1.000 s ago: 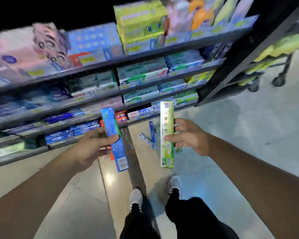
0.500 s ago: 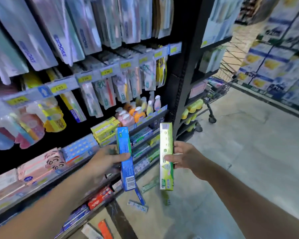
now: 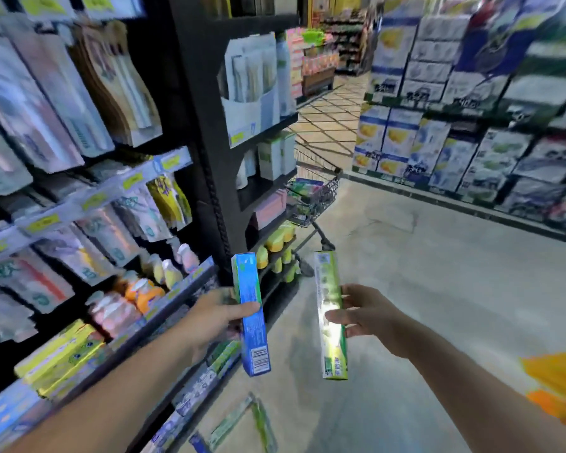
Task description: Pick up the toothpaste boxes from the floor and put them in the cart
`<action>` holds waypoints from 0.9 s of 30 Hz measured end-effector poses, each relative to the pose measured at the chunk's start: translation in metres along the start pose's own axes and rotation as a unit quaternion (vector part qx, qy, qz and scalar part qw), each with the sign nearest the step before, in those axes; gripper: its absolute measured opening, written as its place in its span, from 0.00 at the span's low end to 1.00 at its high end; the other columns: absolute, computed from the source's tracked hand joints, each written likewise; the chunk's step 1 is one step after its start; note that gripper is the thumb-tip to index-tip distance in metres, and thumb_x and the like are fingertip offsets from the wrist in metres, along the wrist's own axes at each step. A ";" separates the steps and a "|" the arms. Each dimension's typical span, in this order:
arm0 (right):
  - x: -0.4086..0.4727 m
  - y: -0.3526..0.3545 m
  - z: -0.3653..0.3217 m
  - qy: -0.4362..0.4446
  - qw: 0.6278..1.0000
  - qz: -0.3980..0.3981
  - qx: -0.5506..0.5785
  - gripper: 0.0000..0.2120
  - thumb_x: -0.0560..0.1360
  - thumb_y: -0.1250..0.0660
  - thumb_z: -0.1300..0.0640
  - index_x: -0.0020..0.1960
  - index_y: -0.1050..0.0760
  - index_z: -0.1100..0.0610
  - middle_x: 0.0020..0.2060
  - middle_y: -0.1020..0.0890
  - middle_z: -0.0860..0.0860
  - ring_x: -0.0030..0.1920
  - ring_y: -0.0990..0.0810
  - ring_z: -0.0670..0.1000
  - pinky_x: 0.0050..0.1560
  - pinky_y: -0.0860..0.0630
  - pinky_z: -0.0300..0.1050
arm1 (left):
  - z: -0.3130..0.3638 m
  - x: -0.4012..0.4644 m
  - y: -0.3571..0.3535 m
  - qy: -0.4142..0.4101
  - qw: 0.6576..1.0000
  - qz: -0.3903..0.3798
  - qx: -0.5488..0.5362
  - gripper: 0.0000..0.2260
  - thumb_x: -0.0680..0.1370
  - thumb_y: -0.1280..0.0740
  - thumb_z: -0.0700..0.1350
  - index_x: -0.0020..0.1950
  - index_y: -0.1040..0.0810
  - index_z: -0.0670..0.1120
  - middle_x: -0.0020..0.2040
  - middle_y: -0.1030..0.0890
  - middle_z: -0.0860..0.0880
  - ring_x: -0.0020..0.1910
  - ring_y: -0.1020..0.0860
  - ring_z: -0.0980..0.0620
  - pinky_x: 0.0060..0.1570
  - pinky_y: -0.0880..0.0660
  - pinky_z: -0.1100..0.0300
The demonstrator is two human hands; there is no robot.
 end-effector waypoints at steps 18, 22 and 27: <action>0.142 0.285 -0.019 -0.017 0.994 0.112 0.004 0.23 0.68 0.22 0.63 0.61 0.24 0.57 0.51 0.17 0.57 0.49 0.15 0.56 0.50 0.17 0.54 | 0.137 0.247 -0.214 0.000 0.998 -0.059 0.020 0.09 0.77 0.28 0.38 0.56 0.20 0.39 0.51 0.14 0.41 0.45 0.16 0.46 0.41 0.16 0.54; 0.202 0.324 -0.041 -0.024 0.990 0.138 -0.006 0.22 0.68 0.21 0.61 0.60 0.24 0.55 0.50 0.17 0.55 0.49 0.15 0.55 0.50 0.17 0.55 | 0.167 0.328 -0.227 0.013 0.997 -0.078 0.007 0.12 0.77 0.29 0.37 0.59 0.22 0.36 0.56 0.18 0.33 0.47 0.20 0.41 0.39 0.18 0.53; 0.269 0.370 -0.075 -0.036 0.987 0.157 -0.010 0.21 0.69 0.21 0.61 0.59 0.24 0.54 0.50 0.17 0.56 0.48 0.15 0.55 0.49 0.17 0.55 | 0.206 0.416 -0.237 0.029 0.994 -0.106 0.010 0.13 0.77 0.28 0.38 0.60 0.22 0.37 0.52 0.15 0.38 0.50 0.16 0.38 0.43 0.18 0.50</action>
Point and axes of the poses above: each hand's wrist, its own x-axis towards the middle knuckle, its own y-axis out of the back of the hand, z = x × y, the point moved 4 cm from there along x, towards the middle knuckle
